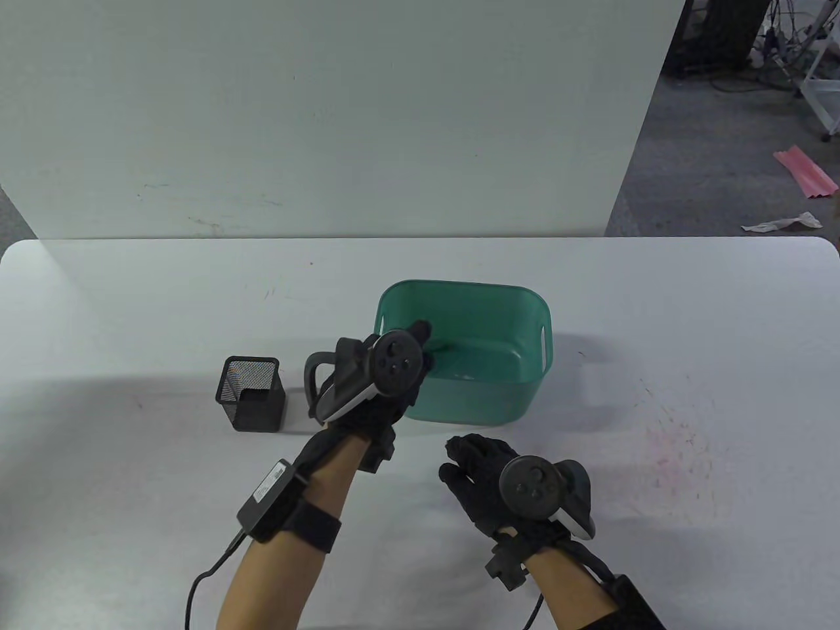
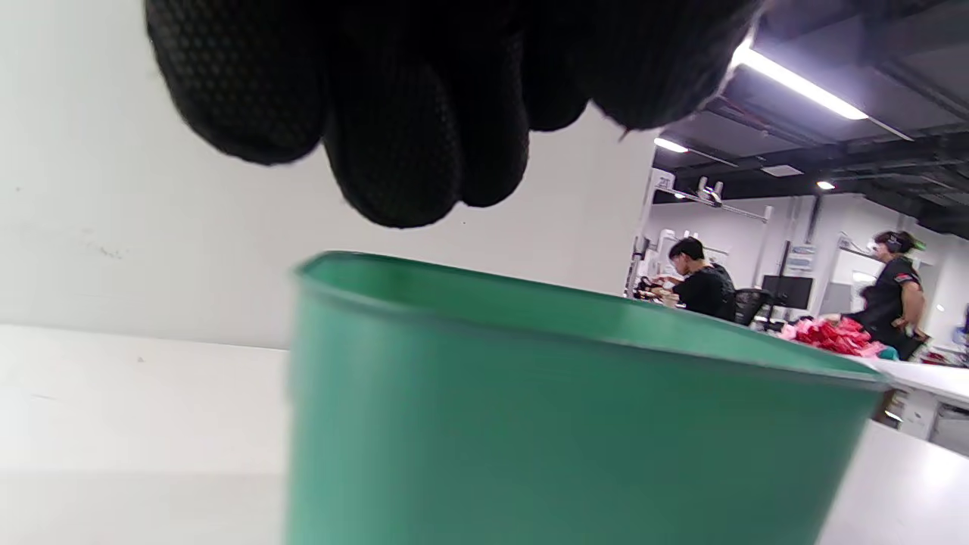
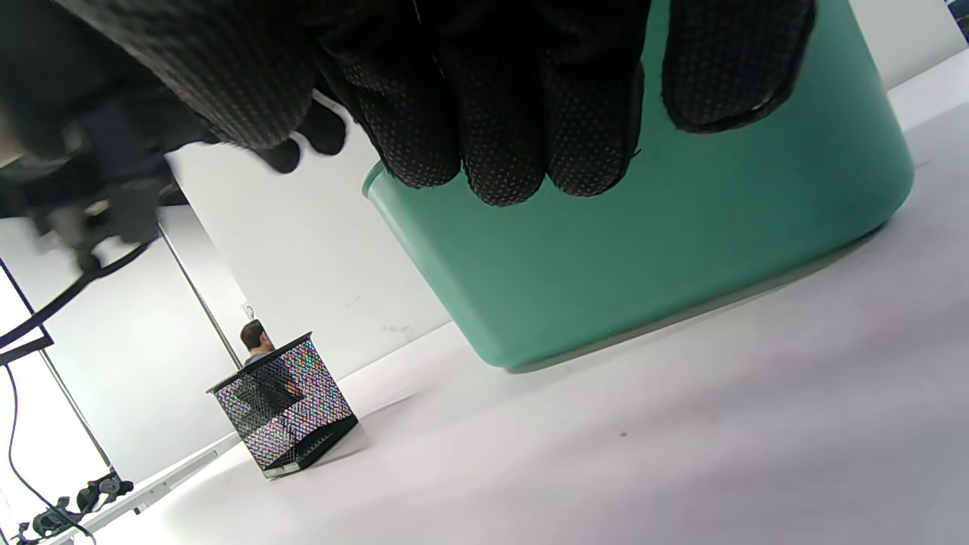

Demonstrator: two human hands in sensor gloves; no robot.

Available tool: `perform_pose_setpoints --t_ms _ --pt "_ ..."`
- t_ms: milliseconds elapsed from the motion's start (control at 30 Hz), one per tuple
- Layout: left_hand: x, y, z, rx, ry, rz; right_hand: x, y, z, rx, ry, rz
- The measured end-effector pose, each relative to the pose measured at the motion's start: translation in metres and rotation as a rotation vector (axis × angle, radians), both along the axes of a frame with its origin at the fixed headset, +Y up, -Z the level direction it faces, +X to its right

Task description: Disassemble pens into components

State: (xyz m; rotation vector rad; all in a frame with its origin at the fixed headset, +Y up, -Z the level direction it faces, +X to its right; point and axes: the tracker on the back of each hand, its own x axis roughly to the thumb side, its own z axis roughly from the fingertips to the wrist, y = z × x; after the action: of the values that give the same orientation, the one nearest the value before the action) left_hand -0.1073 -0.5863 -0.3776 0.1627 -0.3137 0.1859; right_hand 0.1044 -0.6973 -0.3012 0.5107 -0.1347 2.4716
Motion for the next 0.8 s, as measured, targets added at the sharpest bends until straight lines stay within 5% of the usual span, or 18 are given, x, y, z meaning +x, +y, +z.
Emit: perform_pose_setpoints --t_ms 167,400,800 --pt "-0.051 -0.02 0.044 -0.014 0.001 -0.171 0.0 0.0 -0.001 0.013 -0.008 0.011" --pt "-0.106 -0.061 0.067 -0.032 0.094 -0.147 0.004 -0.002 -0.002 -0.005 -0.044 0.02" --pt "-0.077 -0.075 0.084 0.056 0.077 -0.201 0.012 0.02 0.0 0.168 -0.156 0.173"
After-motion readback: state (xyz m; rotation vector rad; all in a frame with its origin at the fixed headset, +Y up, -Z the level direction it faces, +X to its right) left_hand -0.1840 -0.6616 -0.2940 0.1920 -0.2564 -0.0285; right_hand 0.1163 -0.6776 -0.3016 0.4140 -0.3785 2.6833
